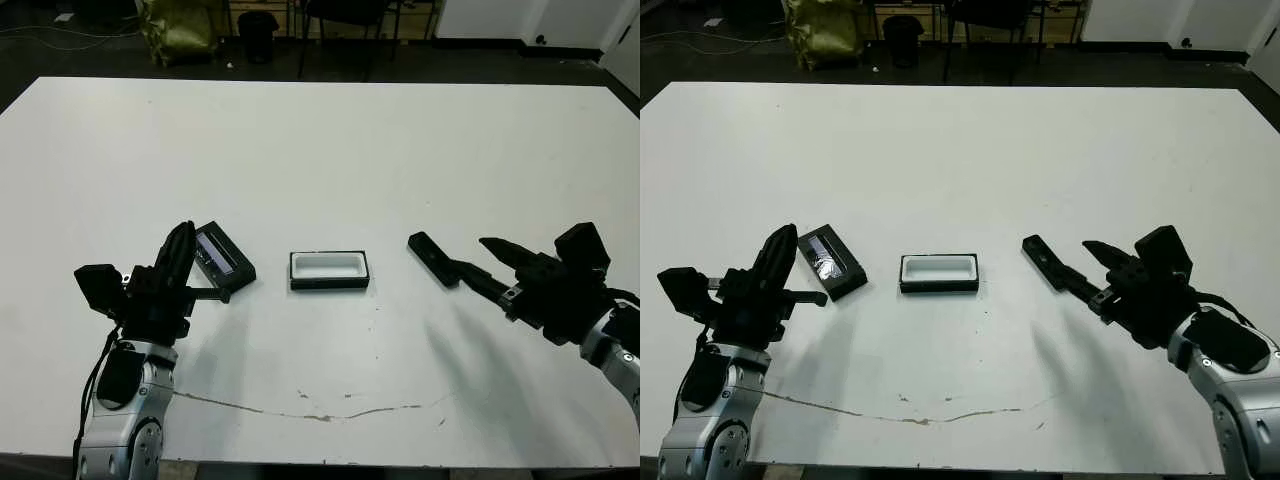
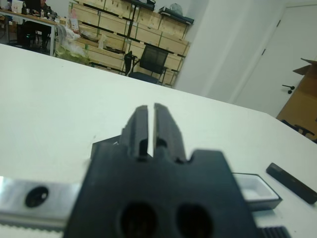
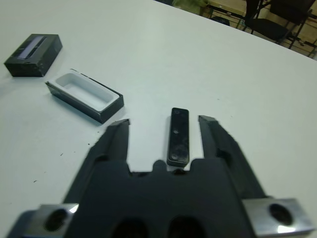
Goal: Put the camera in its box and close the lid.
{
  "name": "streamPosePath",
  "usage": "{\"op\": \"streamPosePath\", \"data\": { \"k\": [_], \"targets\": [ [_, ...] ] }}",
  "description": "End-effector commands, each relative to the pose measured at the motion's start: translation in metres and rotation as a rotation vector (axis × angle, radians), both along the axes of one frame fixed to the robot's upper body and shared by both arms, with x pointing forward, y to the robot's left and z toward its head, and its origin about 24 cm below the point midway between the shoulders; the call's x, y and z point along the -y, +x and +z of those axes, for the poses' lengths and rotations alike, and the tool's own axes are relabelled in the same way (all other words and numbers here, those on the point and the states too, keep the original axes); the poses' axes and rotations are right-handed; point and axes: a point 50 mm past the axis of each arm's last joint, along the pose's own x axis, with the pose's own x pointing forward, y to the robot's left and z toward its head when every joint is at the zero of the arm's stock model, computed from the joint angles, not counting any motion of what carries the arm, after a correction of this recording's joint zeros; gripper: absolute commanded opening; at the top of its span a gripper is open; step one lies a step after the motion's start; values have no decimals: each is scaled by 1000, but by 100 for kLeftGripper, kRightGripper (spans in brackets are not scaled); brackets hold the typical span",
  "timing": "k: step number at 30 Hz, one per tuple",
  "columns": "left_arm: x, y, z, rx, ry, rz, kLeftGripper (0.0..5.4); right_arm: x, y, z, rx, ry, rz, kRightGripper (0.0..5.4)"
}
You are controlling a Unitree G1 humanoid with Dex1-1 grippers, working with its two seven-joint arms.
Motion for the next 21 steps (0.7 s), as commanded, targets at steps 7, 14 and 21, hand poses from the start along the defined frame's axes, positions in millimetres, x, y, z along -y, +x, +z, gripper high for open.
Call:
{"op": "streamPosePath", "data": {
  "k": [7,14,21],
  "targets": [
    [-2,-3,-7,-44,2,-2,0,-3,1,-7,-21,-36,52,503],
    [-3,-2,-6,-39,4,2,0,-3,8,-13,-60,2,35,539],
    [-2,-4,-5,-50,5,6,0,2,17,-15,-81,-14,12,539]
  ]
}}
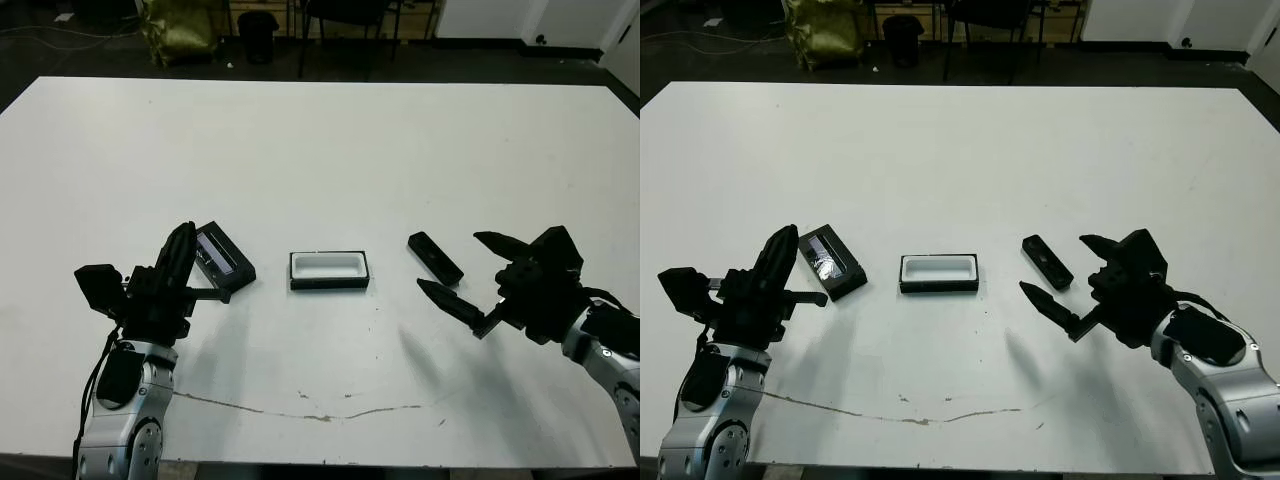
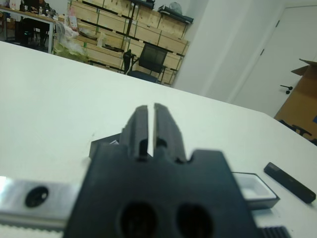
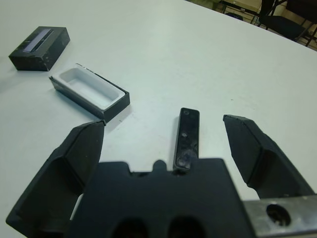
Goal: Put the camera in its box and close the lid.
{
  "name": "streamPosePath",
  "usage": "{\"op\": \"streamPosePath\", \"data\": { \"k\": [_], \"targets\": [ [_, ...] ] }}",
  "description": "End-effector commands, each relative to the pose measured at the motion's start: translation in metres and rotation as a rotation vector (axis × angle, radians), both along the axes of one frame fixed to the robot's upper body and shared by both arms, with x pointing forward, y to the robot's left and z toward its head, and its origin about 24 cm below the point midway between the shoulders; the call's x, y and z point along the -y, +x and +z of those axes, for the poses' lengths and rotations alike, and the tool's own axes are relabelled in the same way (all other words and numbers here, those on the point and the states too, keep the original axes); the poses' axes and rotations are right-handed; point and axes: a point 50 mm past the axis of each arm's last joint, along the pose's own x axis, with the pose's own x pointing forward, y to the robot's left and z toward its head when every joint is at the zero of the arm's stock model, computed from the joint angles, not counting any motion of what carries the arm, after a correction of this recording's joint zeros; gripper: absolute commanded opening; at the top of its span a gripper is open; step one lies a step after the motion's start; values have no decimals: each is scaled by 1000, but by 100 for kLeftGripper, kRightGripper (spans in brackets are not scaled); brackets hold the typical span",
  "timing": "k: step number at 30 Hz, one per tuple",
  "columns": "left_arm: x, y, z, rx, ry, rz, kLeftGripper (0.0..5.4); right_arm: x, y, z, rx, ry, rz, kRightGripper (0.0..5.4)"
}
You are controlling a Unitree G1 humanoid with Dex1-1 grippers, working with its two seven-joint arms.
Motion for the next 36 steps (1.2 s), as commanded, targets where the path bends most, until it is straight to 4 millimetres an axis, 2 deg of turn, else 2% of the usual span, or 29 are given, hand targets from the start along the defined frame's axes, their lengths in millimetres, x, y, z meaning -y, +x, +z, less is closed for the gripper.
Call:
{"op": "streamPosePath", "data": {
  "k": [1,11,36],
  "targets": [
    [-2,-3,-5,-42,12,9,0,6,4,-6,-38,-22,-26,539],
    [-4,-3,-6,-38,20,4,0,10,14,-20,-91,0,-62,539],
    [-3,-5,-8,-36,19,7,0,5,15,-40,-172,-52,-62,539]
  ]
}}
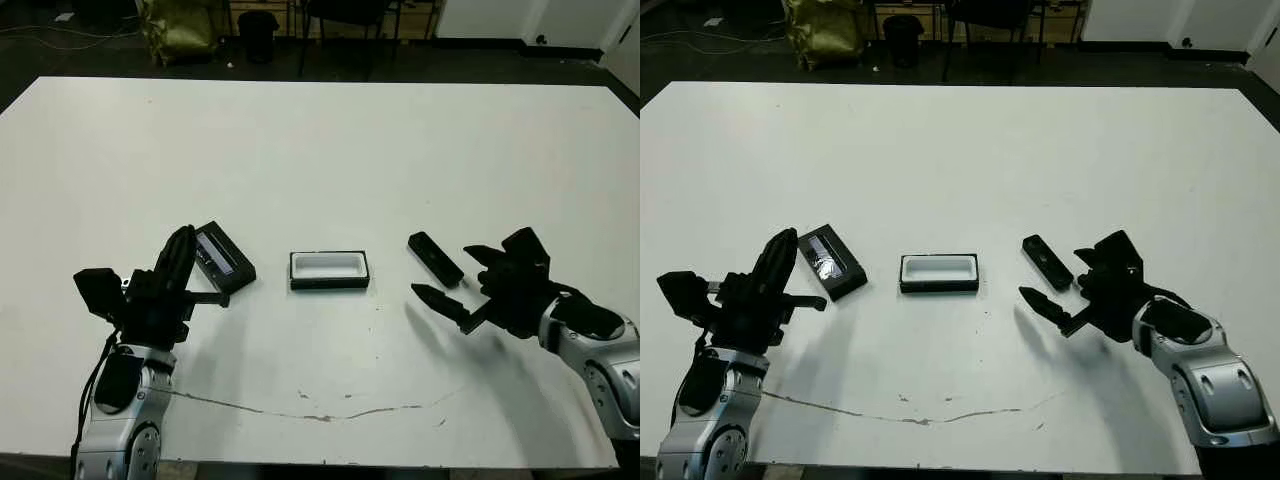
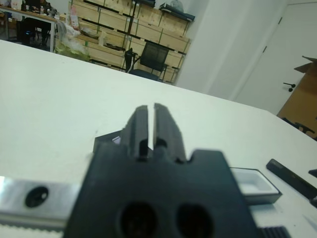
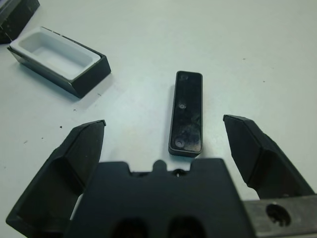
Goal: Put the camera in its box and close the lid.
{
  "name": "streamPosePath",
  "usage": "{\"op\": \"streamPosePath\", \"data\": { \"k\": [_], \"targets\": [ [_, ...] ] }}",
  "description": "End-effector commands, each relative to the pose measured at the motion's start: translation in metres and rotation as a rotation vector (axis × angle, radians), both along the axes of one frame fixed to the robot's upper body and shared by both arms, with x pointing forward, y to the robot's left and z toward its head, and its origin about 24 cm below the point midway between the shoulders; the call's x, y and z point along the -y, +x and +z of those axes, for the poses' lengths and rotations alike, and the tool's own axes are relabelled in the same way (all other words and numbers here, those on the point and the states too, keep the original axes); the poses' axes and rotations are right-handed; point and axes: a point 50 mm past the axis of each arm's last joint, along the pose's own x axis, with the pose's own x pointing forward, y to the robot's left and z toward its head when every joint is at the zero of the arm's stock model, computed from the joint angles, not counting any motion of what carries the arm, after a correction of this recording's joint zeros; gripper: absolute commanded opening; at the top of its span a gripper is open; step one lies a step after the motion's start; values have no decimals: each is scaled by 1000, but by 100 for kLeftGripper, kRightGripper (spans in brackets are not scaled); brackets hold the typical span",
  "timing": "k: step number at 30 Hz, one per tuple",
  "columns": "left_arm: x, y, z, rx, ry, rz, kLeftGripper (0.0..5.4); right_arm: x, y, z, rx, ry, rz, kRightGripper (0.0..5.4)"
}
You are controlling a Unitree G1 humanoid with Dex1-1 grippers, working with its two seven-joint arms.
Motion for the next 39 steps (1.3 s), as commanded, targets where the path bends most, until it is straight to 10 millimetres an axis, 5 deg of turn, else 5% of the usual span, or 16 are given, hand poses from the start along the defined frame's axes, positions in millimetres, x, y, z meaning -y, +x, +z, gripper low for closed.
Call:
{"op": "streamPosePath", "data": {
  "k": [1,18,39],
  "targets": [
    [-2,-2,-5,-29,10,6,0,3,0,-7,-22,-26,-13,539],
    [-2,-2,-6,-30,2,-4,0,13,6,-19,-45,-34,-67,539],
    [-2,-3,-7,-28,-1,0,0,0,3,-35,-75,-72,-47,539]
  ]
}}
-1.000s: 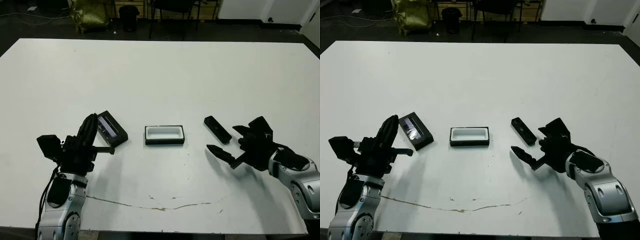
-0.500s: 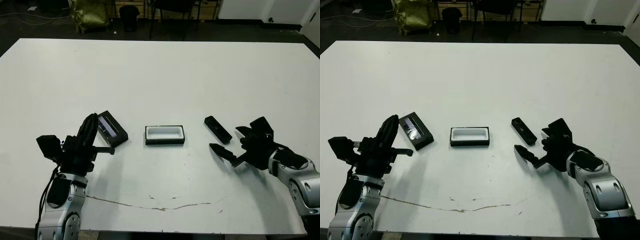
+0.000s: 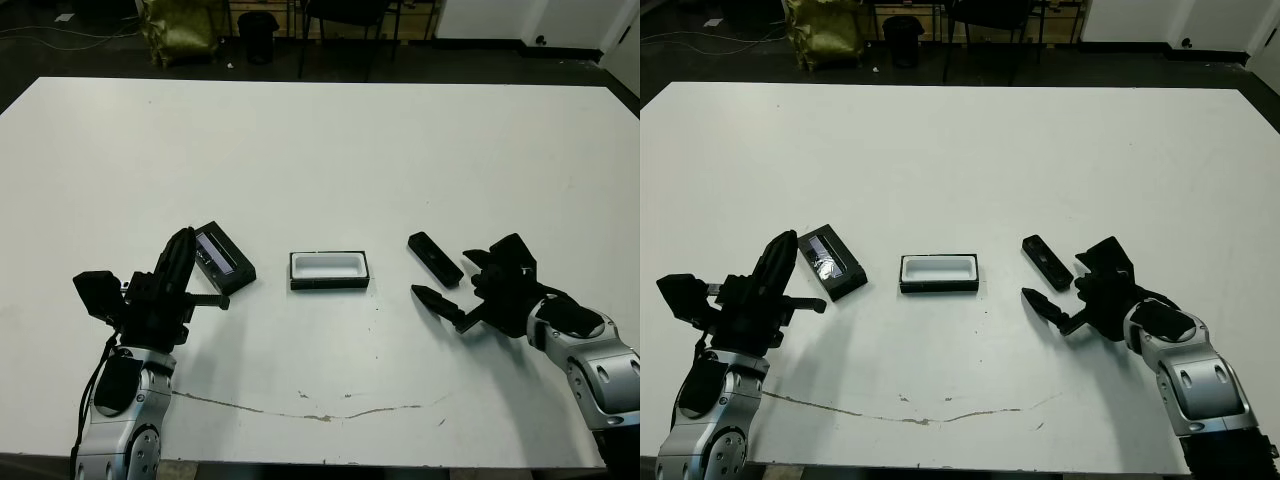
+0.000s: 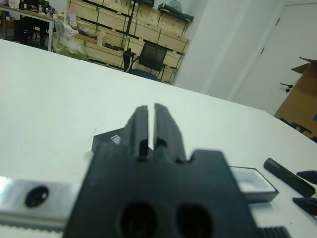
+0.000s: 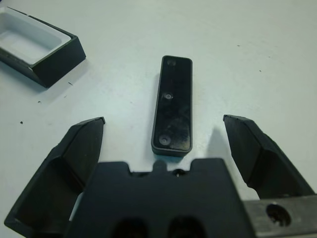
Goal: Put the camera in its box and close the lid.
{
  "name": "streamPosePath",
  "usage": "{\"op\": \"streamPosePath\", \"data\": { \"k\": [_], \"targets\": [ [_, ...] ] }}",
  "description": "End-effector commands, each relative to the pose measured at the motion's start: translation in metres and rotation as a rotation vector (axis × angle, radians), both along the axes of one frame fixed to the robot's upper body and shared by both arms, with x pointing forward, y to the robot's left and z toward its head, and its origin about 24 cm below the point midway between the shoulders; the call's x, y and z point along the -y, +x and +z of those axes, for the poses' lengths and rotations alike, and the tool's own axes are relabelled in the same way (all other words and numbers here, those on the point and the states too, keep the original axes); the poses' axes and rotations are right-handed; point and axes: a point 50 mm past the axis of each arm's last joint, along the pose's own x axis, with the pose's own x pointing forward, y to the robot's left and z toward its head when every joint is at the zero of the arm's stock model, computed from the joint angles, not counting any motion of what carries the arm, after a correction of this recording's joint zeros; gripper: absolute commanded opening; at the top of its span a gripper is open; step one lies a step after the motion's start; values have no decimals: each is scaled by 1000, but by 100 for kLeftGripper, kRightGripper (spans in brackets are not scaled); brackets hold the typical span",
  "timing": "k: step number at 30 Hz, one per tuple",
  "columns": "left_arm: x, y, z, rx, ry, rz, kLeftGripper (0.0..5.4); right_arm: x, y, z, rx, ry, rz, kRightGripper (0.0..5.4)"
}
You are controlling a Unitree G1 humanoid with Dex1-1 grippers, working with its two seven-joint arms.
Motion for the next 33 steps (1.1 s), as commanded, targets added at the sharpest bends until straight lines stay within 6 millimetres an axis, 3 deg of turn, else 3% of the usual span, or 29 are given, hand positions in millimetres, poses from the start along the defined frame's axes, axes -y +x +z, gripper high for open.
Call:
{"op": "streamPosePath", "data": {
  "k": [1,5,16,25,33],
  "targets": [
    [-2,-2,-5,-27,9,7,0,1,-8,-16,-85,-48,-20,539],
    [-2,-1,-5,-26,7,5,0,0,-8,-18,-113,-43,-71,502],
    [-2,-2,-5,-30,8,8,0,-1,-15,-24,-149,20,-282,259],
    [-1,-2,-5,-29,5,10,0,-1,-17,-24,-134,4,-313,64],
    [-1,-2,-5,-33,4,9,0,0,-17,-23,-120,62,-293,40]
  ]
}}
